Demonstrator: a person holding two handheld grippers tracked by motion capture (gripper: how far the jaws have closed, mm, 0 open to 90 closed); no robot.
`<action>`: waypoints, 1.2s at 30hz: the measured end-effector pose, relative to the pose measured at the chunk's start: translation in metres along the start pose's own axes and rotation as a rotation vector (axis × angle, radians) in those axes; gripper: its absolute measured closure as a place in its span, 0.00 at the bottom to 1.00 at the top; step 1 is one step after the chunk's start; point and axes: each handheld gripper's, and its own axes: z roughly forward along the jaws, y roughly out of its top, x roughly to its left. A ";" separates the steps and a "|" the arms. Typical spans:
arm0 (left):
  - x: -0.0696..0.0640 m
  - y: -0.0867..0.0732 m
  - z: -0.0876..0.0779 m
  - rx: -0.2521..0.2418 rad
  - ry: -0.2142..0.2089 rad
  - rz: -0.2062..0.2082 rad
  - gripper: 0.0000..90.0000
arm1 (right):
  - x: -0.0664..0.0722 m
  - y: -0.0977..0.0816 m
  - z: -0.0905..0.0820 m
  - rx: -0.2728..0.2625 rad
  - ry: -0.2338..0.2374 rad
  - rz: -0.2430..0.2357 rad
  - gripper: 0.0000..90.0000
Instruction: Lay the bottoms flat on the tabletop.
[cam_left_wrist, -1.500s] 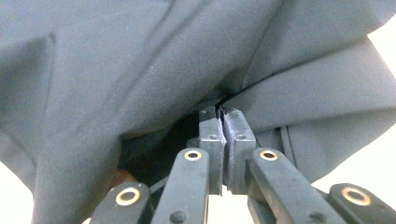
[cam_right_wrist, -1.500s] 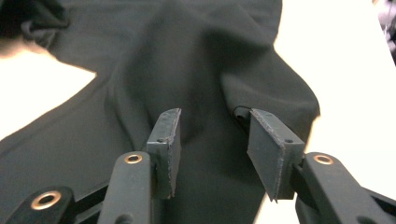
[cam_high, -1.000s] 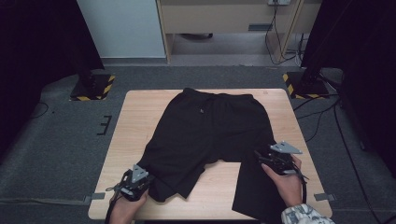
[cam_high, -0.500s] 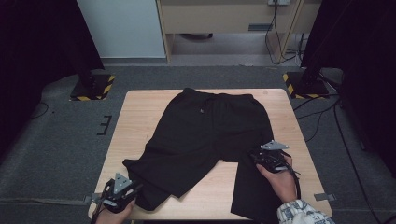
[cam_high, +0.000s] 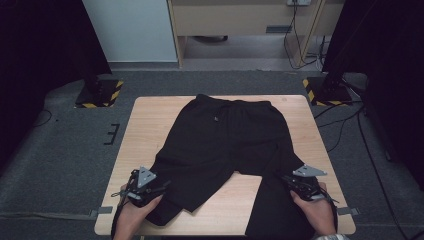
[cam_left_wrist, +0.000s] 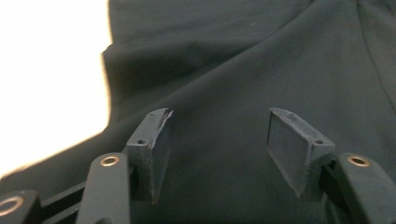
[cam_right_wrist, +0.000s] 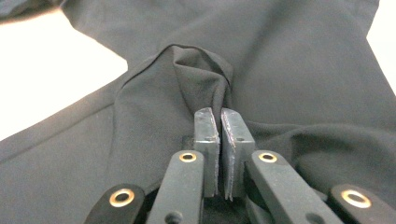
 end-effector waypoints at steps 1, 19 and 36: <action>-0.002 0.004 0.005 0.008 -0.007 0.012 0.42 | -0.001 -0.004 -0.005 0.000 -0.001 0.007 0.96; -0.027 0.041 0.067 0.099 -0.095 0.160 0.55 | -0.005 -0.047 -0.078 -0.155 -0.123 0.141 0.43; -0.006 0.043 0.051 0.010 -0.057 0.057 0.96 | 0.004 -0.038 -0.040 -0.011 -0.053 0.052 0.76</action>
